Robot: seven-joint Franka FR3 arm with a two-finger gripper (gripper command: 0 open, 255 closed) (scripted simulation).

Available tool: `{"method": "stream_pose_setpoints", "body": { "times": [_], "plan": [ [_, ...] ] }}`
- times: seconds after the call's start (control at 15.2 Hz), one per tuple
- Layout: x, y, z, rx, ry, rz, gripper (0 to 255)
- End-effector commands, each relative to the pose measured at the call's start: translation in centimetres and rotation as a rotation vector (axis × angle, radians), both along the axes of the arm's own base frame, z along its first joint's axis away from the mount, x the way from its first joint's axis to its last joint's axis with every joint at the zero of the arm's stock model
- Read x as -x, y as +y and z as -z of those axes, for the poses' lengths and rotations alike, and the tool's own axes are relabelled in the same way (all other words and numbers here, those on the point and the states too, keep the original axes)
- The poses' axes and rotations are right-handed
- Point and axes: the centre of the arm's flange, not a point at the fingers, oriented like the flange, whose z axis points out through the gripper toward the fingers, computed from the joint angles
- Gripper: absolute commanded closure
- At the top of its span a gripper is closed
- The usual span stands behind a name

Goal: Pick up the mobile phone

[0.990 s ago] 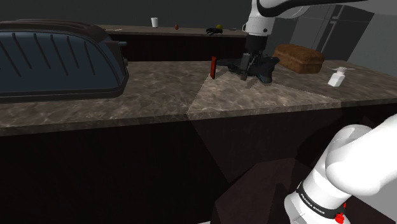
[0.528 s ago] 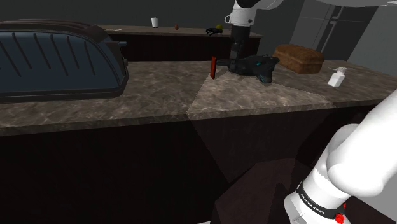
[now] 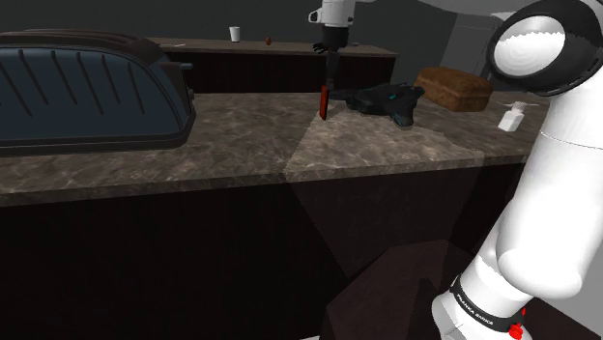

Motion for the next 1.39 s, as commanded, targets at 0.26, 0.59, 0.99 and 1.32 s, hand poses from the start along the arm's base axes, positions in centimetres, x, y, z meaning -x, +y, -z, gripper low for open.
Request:
{"method": "stream_pose_setpoints", "body": {
  "times": [0.26, 0.59, 0.99, 1.32],
  "plan": [
    [-1.2, 0.4, 2.3, 0.001, -0.002, -0.04, 0],
    [-1.1, 0.4, 3.6, 0.001, -0.002, -0.04, 255],
    [-1.0, 0.4, 3.6, 0.001, -0.002, -0.04, 255],
    [-1.2, 0.4, 2.6, 0.001, -0.002, -0.04, 255]
  ]
}}
